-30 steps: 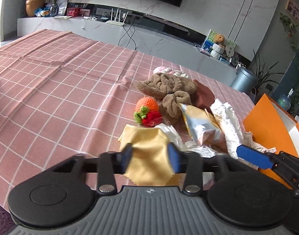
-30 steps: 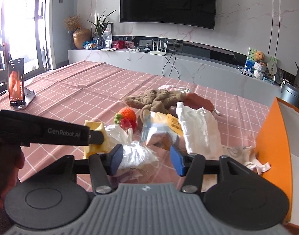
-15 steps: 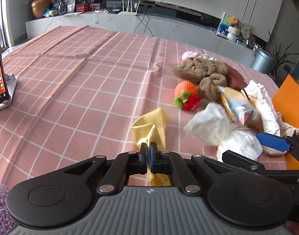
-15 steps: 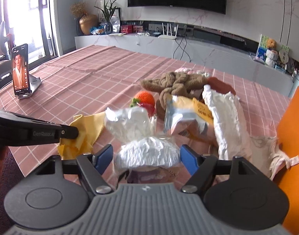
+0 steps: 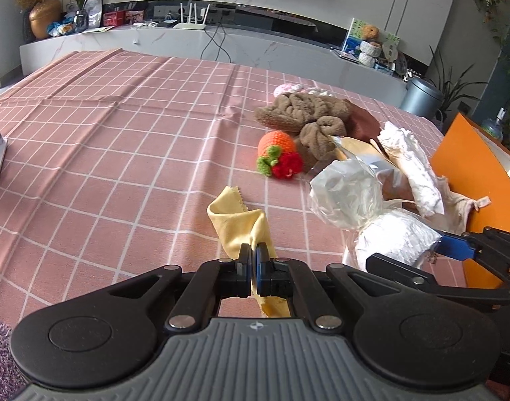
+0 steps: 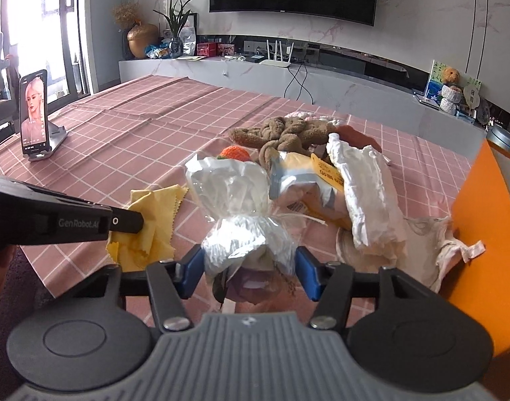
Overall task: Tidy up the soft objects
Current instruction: 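Grasp the clear plastic bag with the right tool while the left tool holds the cloth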
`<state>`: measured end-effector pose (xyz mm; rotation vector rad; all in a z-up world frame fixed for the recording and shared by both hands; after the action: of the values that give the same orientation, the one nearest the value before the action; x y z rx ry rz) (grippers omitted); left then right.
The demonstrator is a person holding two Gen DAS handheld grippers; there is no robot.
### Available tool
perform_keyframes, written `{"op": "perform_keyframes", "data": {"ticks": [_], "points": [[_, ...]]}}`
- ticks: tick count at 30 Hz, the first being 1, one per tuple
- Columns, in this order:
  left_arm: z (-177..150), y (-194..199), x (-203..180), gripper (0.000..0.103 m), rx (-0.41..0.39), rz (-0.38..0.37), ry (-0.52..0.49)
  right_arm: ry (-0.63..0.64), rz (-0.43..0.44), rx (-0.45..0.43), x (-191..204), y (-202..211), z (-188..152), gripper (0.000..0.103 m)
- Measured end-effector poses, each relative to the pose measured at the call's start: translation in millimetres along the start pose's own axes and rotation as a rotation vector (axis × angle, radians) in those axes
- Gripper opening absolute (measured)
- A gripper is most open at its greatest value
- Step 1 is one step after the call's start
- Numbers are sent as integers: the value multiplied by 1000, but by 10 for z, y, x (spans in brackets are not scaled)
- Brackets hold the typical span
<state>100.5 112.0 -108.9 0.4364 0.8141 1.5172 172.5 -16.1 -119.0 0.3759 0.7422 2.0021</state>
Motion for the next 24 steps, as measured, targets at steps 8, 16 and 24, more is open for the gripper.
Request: {"op": "perform_keyframes", "data": {"ticks": [8,16,24], "points": [[-79,8,-124,20,14,-30,-69,-8,-30,59,-67,176,-179,63],[-71,-11,-76,73,-28,31,-142,3,-20,-17,-64,237,-27,81],[-189,-211,-95,76,13,21,-261,81,35,14,36,52,-48,83]]}}
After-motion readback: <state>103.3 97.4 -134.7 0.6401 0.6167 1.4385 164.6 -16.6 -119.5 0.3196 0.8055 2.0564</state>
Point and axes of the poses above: each gripper's, at about its wrist camera, not at the fingertips, and y roughly against the way its jaws point, x to its left, z to its top, the point moved 7 cm from there along -y, roughly the way its jaws point, and after that the axes turned 2 degrees about -z, right-handed, at the moved point
